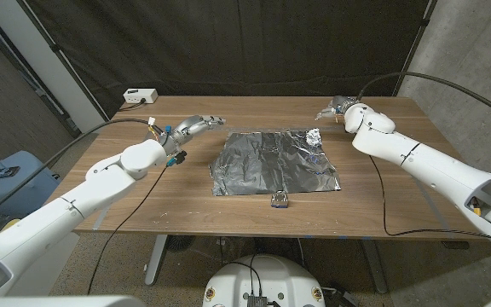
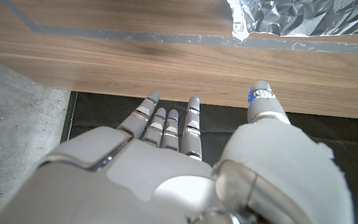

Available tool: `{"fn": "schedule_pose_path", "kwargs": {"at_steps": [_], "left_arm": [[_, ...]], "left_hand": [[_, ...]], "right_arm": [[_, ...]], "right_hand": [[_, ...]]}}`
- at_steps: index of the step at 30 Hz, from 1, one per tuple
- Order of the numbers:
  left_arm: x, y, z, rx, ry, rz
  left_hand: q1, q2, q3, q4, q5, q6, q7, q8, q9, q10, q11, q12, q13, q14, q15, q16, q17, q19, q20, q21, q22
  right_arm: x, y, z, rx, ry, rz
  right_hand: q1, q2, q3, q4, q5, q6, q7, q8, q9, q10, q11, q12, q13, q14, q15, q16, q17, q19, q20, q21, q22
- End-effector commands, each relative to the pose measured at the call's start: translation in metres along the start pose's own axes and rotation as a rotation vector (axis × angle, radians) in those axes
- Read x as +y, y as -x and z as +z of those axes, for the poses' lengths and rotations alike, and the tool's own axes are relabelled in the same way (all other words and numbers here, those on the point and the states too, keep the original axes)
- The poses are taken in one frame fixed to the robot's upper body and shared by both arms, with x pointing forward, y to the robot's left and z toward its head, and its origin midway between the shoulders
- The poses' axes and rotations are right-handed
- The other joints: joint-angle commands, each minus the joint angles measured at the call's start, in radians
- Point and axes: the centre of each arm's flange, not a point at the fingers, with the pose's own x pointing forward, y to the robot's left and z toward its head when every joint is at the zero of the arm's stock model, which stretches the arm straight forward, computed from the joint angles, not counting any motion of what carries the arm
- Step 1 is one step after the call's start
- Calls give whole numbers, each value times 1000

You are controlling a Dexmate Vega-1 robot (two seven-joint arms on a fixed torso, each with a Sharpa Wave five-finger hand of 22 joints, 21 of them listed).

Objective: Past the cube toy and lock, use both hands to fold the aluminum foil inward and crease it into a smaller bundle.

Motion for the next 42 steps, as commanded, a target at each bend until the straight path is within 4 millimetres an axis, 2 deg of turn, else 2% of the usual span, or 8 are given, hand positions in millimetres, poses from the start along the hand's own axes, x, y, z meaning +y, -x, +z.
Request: {"fn": "schedule_pose_path", "kwargs": {"at_steps": [1, 3, 8, 21, 24, 33, 42], "left_arm": [[1, 3, 0, 18, -50, -35], [1, 3, 0, 18, -55, -41], [2, 4, 0, 31, -75, -49], [0, 10, -1, 59, -112, -70], [-1, 10, 0, 69, -124, -75], [-3, 9, -1, 81, -144, -95], [-2, 7, 0, 87, -175, -102]], "left_hand": [[-11, 1, 0, 3, 7, -3, 3, -6, 4, 0, 1, 4, 6, 7, 1, 1, 3, 8, 4, -7, 1], [-14, 0, -1, 4, 8, -7, -3, -9, 4, -2, 0, 2, 6, 4, 2, -1, 3, 4, 3, -10, 1], [-17, 0, -2, 5, 9, -11, 1, -12, 4, -5, 1, 0, 6, 0, 5, -4, 3, 3, 4, -12, 2], [-21, 5, 0, 6, 13, -25, 8, -20, 4, -13, 8, -5, 8, -3, 12, -7, 3, 2, 9, -15, 2], [-22, 6, 0, 6, 14, -26, 8, -21, 4, -14, 7, -6, 8, -3, 13, -7, 3, 2, 10, -16, 2], [-25, 7, 1, 5, 17, -28, 6, -23, 4, -16, 8, -8, 9, -2, 15, -9, 2, 3, 9, -18, 2], [-26, 8, 3, 3, 20, -26, 10, -23, 4, -10, 5, -8, 10, 7, 11, -7, 1, 11, 3, -18, 3]], "right_arm": [[10, 2, 17, 24, -29, 46], [12, 2, 20, 33, -35, 58], [14, 3, 26, 41, -45, 74], [23, 6, 33, 63, -3, 63], [26, 8, 34, 69, 3, 56], [35, 7, 37, 78, 54, 32], [44, 2, 33, 72, 83, 22]], "right_hand": [[5, -2, -1, -5, 7, 8, -1, 1, 3, 1, 10, -2, 3, 0, 13, 4, 1, -3, 2, 2, 2], [5, -2, -2, -5, 7, 4, 2, -2, 4, -3, 14, -3, 3, -2, 18, 4, 2, -7, 7, 1, 2], [2, -4, -4, -3, 8, -2, 5, -6, 4, -13, 24, -5, 3, -13, 27, 1, 3, -20, 17, -2, 2], [-1, -6, -7, -2, 9, -11, 8, -11, 5, -22, 32, -6, 2, -19, 36, 1, 3, -28, 20, -2, 2], [-4, -5, -8, -1, 10, 0, 3, -7, 7, -25, 34, -6, 2, -21, 37, 1, 4, -30, 22, -1, 3], [-5, -4, -10, -1, 13, 73, 11, 20, 12, -25, 38, -2, 1, -21, 41, 5, 5, -30, 25, 4, 2], [2, -5, -9, -4, 16, 95, 6, 27, 15, -17, 34, 3, 1, -11, 37, 9, 4, -21, 23, 8, 2]]}}
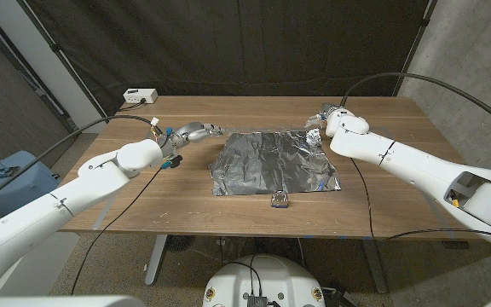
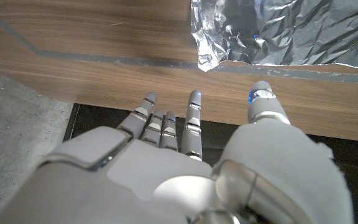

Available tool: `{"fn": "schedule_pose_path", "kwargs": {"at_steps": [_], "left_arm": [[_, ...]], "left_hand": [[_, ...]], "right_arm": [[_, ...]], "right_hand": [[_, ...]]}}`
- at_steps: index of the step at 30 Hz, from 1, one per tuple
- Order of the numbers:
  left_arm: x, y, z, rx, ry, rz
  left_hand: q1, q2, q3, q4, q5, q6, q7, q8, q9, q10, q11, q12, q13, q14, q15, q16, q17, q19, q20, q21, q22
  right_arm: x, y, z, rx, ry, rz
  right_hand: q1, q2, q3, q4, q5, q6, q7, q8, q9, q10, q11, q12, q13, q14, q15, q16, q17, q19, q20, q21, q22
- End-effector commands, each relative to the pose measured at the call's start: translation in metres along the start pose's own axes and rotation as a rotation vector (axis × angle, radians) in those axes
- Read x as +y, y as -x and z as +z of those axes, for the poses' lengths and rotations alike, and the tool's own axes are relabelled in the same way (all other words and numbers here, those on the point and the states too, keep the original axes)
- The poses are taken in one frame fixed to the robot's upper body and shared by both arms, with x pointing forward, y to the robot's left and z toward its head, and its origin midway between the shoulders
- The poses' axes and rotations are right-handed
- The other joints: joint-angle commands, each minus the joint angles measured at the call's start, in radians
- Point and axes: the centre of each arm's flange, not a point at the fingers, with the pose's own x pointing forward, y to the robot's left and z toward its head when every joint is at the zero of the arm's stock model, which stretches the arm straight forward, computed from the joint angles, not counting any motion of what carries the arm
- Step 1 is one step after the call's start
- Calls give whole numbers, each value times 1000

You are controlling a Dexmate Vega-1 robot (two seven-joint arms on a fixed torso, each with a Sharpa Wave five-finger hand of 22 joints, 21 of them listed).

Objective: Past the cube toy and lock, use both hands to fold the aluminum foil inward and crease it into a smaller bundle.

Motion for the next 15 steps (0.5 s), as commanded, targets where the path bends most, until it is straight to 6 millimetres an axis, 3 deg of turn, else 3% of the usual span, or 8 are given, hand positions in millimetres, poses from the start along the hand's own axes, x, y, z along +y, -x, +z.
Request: {"fn": "schedule_pose_path", "kwargs": {"at_steps": [1, 15], "left_arm": [[1, -2, 1, 10, -37, -6], [-4, 0, 3, 4, -104, 43]], "left_hand": [[-6, -2, 4, 2, 6, 2, 0, 1, 4, 2, -3, -3, 5, 10, -2, 0, 2, 14, -1, -2, 3], [3, -7, 9, -15, 18, 44, -16, 10, 4, 57, -18, 13, 8, 45, -22, 5, 0, 35, -13, -1, 4]], "right_arm": [[10, -6, -3, 1, 43, -30], [19, -12, -12, -26, 65, -51]], "right_hand": [[2, -5, 2, -5, 5, 7, -3, 6, 5, 8, 1, 7, 0, 6, -1, 10, 4, 7, -4, 5, 2], [10, -8, 3, -8, 8, 23, -11, 10, 8, 16, -7, 11, 0, 16, -10, 13, 4, 18, -9, 9, 2]]}}
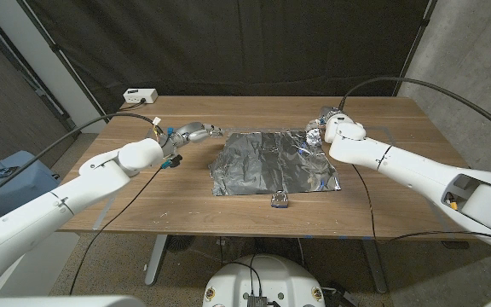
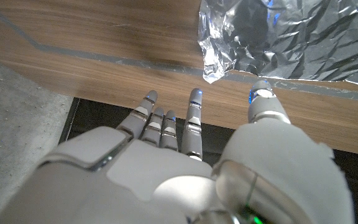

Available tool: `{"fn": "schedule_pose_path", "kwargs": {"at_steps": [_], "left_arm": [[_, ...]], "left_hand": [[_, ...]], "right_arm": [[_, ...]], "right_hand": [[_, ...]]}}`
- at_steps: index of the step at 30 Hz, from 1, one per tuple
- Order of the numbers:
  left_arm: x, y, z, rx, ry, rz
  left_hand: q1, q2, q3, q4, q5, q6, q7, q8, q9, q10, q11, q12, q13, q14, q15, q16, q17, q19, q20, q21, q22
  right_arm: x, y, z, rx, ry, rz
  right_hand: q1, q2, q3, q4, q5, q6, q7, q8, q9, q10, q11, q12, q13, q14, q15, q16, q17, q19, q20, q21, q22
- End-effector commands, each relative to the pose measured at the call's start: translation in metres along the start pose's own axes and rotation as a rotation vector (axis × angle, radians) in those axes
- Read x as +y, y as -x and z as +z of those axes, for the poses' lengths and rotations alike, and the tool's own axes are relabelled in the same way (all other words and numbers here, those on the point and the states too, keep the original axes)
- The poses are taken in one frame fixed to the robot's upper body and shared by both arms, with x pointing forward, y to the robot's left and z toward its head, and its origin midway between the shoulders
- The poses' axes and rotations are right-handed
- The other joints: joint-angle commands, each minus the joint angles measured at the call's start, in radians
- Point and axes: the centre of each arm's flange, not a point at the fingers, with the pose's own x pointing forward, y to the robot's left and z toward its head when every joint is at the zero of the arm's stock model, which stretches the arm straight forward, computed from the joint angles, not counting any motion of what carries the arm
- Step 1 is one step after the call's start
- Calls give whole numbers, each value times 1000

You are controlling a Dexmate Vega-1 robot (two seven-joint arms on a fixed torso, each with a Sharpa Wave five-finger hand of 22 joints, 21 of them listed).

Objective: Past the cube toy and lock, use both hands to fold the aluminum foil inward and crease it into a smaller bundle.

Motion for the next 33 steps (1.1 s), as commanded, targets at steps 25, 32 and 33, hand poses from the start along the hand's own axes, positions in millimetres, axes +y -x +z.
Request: {"fn": "schedule_pose_path", "kwargs": {"at_steps": [25, 32, 33], "left_arm": [[-49, 2, 15, 14, -198, 4], [-53, 2, 15, 25, -230, 12], [-53, 1, 14, 25, -228, 8]], "left_hand": [[-60, -6, -35, 24, -14, -148, -20, -27, -1, -101, 9, -58, -14, -106, 3, -19, -2, -33, 0, -36, 4], [-61, -4, -34, 22, -15, -158, -20, -27, -1, -102, 10, -58, -16, -111, 2, -20, -4, -35, 1, -38, 4], [-62, -4, -34, 22, -15, -159, -19, -27, -1, -105, 10, -60, -16, -111, 2, -20, -4, -35, 1, -38, 4]], "right_arm": [[16, -5, -22, -9, 18, -51], [21, -9, -20, -12, 22, -53], [21, -10, -20, -13, 21, -54]], "right_hand": [[30, -8, 6, -9, 16, 106, -18, 36, 13, 44, -13, 19, -3, 40, -17, 16, 3, 44, -12, 14, 2], [39, -9, 8, -11, 18, 118, -22, 40, 15, 55, -17, 22, -3, 49, -22, 18, 2, 52, -15, 15, 2], [41, -10, 9, -12, 19, 126, -23, 42, 16, 58, -19, 22, -3, 53, -22, 18, 2, 54, -15, 15, 2]]}}
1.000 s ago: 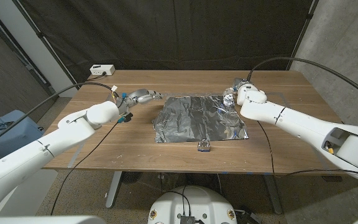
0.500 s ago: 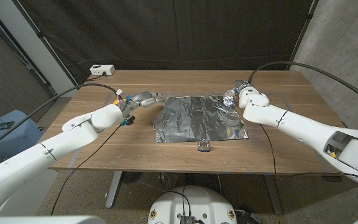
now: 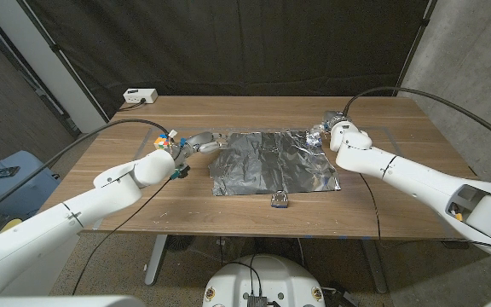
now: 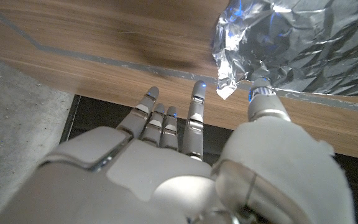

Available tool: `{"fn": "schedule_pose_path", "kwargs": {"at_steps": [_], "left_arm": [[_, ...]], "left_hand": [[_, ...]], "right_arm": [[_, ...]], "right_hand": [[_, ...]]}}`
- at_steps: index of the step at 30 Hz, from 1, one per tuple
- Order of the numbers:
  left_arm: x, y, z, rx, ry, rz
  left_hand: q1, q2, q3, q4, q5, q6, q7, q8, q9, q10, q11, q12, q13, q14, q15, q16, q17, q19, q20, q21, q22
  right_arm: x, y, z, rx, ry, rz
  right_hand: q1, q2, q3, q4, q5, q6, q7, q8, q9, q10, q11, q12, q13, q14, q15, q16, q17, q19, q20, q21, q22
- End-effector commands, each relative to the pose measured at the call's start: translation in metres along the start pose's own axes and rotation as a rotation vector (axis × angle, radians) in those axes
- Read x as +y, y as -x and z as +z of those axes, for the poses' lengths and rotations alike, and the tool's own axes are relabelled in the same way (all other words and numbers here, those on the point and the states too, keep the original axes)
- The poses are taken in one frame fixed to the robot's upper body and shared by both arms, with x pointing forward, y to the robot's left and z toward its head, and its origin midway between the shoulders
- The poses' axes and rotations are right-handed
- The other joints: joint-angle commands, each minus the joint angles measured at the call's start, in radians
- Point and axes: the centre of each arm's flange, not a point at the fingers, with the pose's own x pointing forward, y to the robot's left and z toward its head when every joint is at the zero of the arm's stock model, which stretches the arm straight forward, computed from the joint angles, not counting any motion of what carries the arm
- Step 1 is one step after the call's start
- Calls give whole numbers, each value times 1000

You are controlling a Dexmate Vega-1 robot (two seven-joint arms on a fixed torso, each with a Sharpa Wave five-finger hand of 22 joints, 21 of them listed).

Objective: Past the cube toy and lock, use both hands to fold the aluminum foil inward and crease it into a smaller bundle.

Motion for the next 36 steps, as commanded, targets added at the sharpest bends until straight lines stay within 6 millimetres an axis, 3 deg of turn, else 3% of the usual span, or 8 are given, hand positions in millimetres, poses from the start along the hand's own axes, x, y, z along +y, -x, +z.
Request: {"fn": "schedule_pose_path", "kwargs": {"at_steps": [1, 9, 22, 36], "left_arm": [[-10, -1, 3, 12, -45, 4], [-12, -4, 2, 7, -66, 15], [-18, -5, 5, 7, -85, 33], [-28, -7, 18, -2, -157, 50]], "left_hand": [[-9, 0, 3, 1, -4, -13, -2, 2, 1, -6, -2, -5, 1, -7, 4, 0, 1, -8, 2, -4, 4], [-15, 1, 2, 3, -6, -26, -3, 2, 1, -23, -1, -11, -1, -15, 3, 0, 1, -13, -1, -8, 4], [-13, 6, 5, -1, -7, -22, 2, 8, 0, -20, -2, -9, -3, -12, 3, 2, -1, -11, 0, -9, 4], [-10, 9, 9, -6, -7, -10, 4, 14, 0, -1, -8, 0, -4, 4, 7, 8, -2, -5, 5, -9, 4]], "right_arm": [[7, -5, 0, 1, 1, -14], [8, -8, 2, 13, 3, -31], [15, -10, 0, 30, 1, -63], [24, -12, -7, 31, -10, -84]], "right_hand": [[18, 0, 3, -5, 12, 33, -6, 12, 8, 25, -9, 10, 2, 21, -1, 12, 2, 14, -6, 8, 2], [42, -1, 12, -10, 18, 85, -18, 31, 13, 56, -20, 16, 0, 53, -22, 19, 2, 39, -12, 13, 2], [99, -5, 31, -13, 30, 250, -74, 102, 31, 135, -49, 26, -4, 118, -61, 32, 4, 88, -30, 18, 3], [139, 2, 44, -11, 40, 339, -96, 149, 44, 193, -62, 30, -6, 160, -92, 45, 10, 122, -43, 22, 3]]}}
